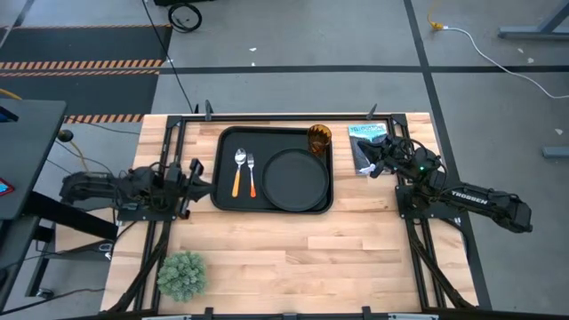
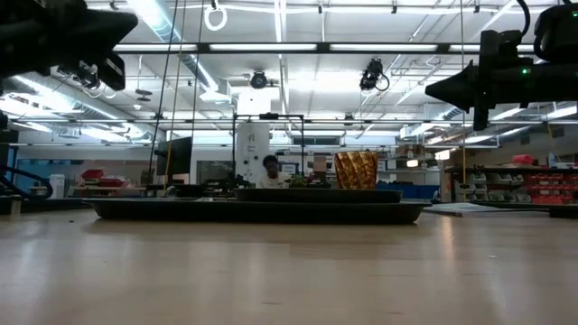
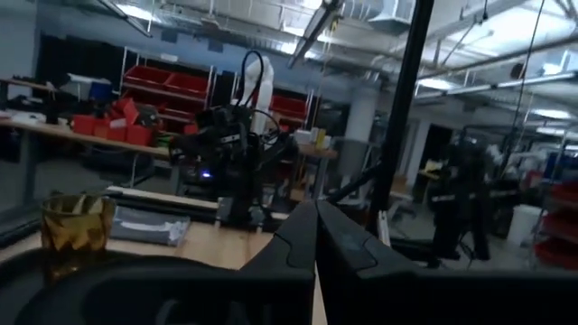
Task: Pick and place plate/cup/fork/spoon on tray
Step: Return to Home Position
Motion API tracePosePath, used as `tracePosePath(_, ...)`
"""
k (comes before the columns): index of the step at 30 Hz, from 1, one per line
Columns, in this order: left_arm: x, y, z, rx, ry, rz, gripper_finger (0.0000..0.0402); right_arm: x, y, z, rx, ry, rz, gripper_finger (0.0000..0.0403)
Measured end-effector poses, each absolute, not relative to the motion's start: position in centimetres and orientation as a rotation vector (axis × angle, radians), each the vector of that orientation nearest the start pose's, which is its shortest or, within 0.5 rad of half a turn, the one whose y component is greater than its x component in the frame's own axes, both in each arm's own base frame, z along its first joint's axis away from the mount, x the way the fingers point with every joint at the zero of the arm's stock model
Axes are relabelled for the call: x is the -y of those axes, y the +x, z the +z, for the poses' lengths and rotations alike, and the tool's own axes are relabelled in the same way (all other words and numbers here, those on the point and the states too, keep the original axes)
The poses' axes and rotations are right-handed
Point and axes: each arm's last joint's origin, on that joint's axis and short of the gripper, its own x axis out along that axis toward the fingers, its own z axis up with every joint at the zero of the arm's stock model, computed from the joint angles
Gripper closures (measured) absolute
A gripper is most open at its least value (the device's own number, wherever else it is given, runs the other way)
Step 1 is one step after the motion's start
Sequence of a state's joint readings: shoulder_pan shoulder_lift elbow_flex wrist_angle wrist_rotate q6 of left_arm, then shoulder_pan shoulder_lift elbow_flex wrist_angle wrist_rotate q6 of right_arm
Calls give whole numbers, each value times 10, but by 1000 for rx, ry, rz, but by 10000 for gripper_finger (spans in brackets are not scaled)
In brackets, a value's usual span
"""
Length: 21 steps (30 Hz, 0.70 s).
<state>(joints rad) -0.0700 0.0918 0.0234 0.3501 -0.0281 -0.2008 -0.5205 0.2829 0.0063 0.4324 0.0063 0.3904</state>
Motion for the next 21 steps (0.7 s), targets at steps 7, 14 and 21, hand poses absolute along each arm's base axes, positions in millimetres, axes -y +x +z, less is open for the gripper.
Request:
tracePosePath(7, 6, 94, 191, 257, -239, -86, 398, 57, 99, 183, 252, 340, -485, 380)
tracePosePath(14, 7, 92, 196, 315, -190, -91, 397, 57, 99, 183, 255, 339, -483, 379)
tracePosePath(21, 7, 95, 186, 206, -181, -82, 366, 57, 99, 183, 254, 339, -482, 380)
